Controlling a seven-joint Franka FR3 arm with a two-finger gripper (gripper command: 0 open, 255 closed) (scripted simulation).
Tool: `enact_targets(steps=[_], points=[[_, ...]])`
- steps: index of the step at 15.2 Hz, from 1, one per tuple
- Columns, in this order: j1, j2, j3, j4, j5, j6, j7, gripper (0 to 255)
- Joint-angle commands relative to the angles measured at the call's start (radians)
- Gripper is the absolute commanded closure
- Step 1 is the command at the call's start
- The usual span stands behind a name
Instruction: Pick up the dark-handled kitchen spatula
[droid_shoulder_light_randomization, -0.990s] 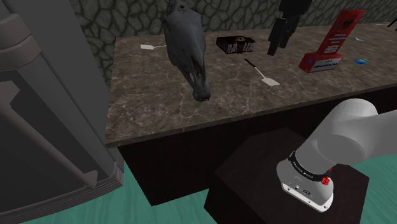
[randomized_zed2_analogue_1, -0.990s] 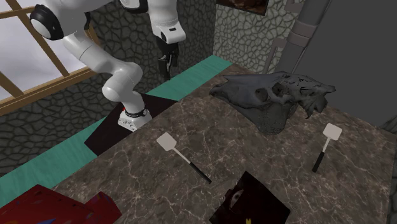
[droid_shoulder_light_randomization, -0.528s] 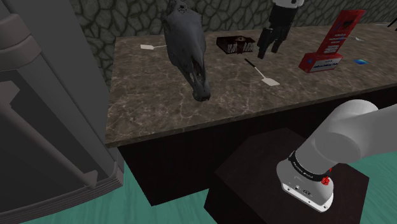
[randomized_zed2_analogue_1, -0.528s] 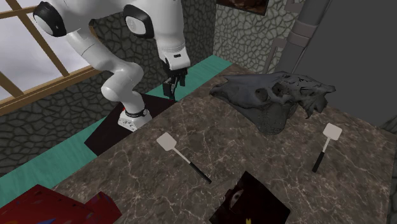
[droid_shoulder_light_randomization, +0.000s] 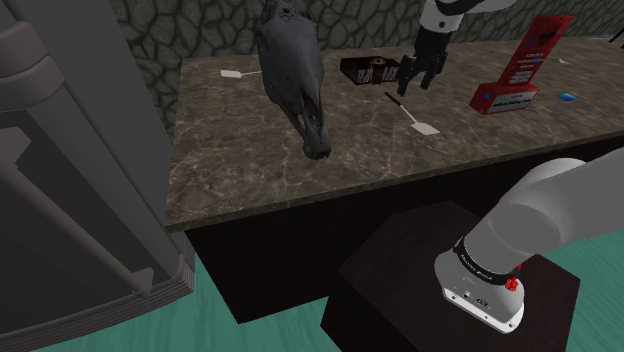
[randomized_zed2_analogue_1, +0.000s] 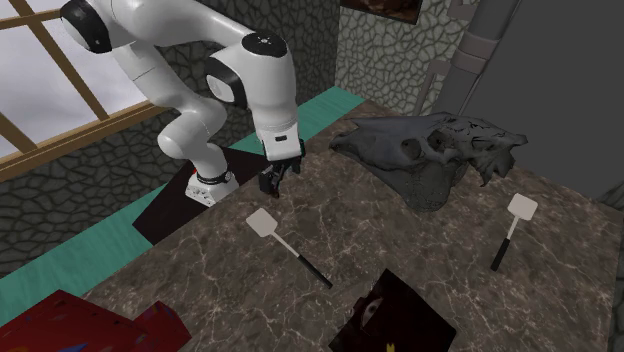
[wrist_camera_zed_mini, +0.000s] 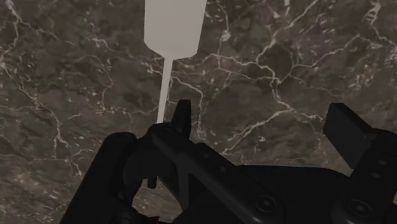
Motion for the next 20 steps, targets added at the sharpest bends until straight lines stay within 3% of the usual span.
enact_targets(steps=[1, 9, 19, 20], points=[[-0.016, 0.051, -0.023, -0.001, -0.004, 0.063, 0.008, 0], [-0.071, 0.273, -0.120, 0.057, 0.018, 0.260, 0.017, 0], [-0.072, 0.327, -0.131, -0.002, 0.032, 0.372, 0.006, 0], [-0.072, 0.329, -0.133, 0.000, 0.033, 0.372, 0.003, 255]])
